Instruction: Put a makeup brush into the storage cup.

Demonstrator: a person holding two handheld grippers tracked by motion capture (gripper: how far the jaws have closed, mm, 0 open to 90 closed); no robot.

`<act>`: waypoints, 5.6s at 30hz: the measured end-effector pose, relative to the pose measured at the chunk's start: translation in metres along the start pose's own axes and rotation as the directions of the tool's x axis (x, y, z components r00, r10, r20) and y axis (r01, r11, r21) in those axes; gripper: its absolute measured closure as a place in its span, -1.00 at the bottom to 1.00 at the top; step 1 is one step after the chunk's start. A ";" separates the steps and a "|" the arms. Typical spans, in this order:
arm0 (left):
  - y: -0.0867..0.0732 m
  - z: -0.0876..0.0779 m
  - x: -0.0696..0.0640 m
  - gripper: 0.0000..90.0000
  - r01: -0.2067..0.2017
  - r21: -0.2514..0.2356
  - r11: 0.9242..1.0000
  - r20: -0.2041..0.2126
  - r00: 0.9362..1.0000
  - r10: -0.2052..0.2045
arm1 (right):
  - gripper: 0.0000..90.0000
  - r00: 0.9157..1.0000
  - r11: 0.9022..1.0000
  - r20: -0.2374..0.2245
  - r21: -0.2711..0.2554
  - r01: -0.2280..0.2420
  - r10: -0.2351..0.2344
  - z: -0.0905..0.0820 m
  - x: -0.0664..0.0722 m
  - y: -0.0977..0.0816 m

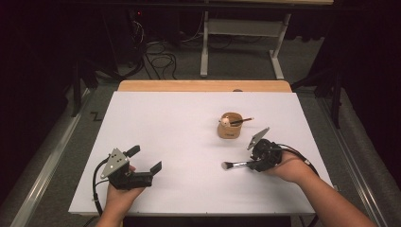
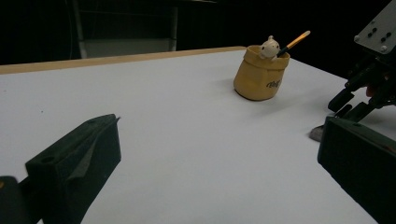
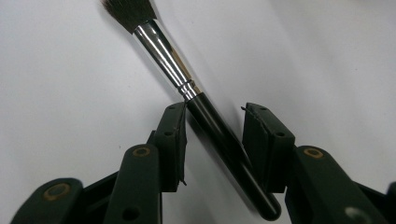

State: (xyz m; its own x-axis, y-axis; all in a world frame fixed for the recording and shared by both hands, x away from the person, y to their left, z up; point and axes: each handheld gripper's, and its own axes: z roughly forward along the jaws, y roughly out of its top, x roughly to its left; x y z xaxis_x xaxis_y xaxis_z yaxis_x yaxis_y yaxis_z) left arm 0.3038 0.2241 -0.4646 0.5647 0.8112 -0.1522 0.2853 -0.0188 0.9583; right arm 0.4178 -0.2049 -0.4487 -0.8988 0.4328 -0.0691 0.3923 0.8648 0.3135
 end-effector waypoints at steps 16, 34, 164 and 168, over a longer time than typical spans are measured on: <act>0.000 0.000 0.001 -0.99 0.006 -0.004 1.000 -0.001 1.000 -0.006 | 0.74 1.000 1.000 -0.019 0.012 0.001 -0.001 0.001 0.003 0.001; 0.000 0.000 0.001 -0.99 0.005 -0.005 1.000 0.000 1.000 -0.005 | 0.77 0.999 0.999 -0.030 0.022 -0.037 0.037 0.002 0.002 0.002; -0.002 0.004 -0.005 -0.91 0.001 -0.006 1.000 -0.010 1.000 -0.001 | 0.79 0.915 0.545 0.072 -0.820 -0.172 0.398 -0.027 0.052 -0.063; -0.002 0.004 -0.006 -0.94 -0.002 -0.006 1.000 -0.014 1.000 0.002 | 0.79 0.928 0.547 0.078 -0.825 -0.145 0.363 -0.029 0.053 -0.049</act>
State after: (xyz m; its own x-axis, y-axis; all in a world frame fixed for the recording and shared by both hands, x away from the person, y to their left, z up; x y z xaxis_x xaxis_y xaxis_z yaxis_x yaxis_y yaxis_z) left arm 0.3031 0.2166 -0.4664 0.5545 0.8191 -0.1469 0.2791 -0.0168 0.9601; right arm 0.3452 -0.2319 -0.4398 -0.6767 0.7359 -0.0238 0.1836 0.2000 0.9624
